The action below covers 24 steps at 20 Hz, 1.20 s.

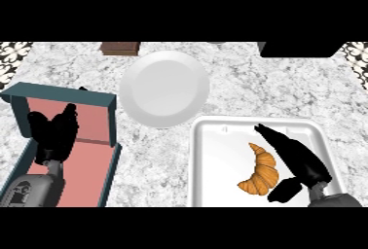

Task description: Pick the croissant from the tray and place it in the plate

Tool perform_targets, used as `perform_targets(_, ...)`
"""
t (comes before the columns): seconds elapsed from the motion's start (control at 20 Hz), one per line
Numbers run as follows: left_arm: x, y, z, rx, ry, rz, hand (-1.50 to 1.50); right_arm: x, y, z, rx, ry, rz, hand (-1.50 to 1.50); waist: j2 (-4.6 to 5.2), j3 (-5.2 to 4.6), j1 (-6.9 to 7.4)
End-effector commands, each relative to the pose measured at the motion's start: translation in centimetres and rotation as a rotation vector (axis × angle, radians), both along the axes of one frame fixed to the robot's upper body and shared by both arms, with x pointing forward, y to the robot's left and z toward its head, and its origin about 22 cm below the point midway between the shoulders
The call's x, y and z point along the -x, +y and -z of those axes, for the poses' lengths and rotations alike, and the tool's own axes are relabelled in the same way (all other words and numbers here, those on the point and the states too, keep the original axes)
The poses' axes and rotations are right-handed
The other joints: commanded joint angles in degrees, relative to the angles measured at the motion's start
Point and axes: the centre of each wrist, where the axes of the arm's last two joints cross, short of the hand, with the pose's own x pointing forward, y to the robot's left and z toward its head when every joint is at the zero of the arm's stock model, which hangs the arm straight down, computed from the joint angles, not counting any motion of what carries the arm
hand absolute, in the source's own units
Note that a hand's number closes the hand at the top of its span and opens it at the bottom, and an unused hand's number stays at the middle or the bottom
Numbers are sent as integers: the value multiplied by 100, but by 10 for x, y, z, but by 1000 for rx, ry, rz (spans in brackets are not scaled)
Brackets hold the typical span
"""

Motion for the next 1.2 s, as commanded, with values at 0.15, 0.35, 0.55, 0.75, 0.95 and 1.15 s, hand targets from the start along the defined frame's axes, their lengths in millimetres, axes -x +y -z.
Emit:
perform_targets(0.15,10,-3,20,3,-5,4,0,2,-3,16,58,44,-61,-150,2,-3,-6)
perform_targets(0.35,-7,-8,5,3,7,2,0,14,28,26,32,88,-169,150,0,-3,-19)
perform_targets(0.55,12,10,-7,-2,4,19,0,-10,28,34,13,50,-174,150,-2,1,66)
perform_targets(0.75,-1,2,5,-24,2,4,0,-6,40,30,-12,27,-148,150,3,-2,9)
perform_targets(0.95,-13,-11,-4,-5,-11,97,0,-23,161,-7,-19,-40,-105,150,106,-2,589)
perform_targets(1.15,-19,-31,-8,11,-36,153,0,-38,178,-25,10,-111,-28,150,187,-4,941)
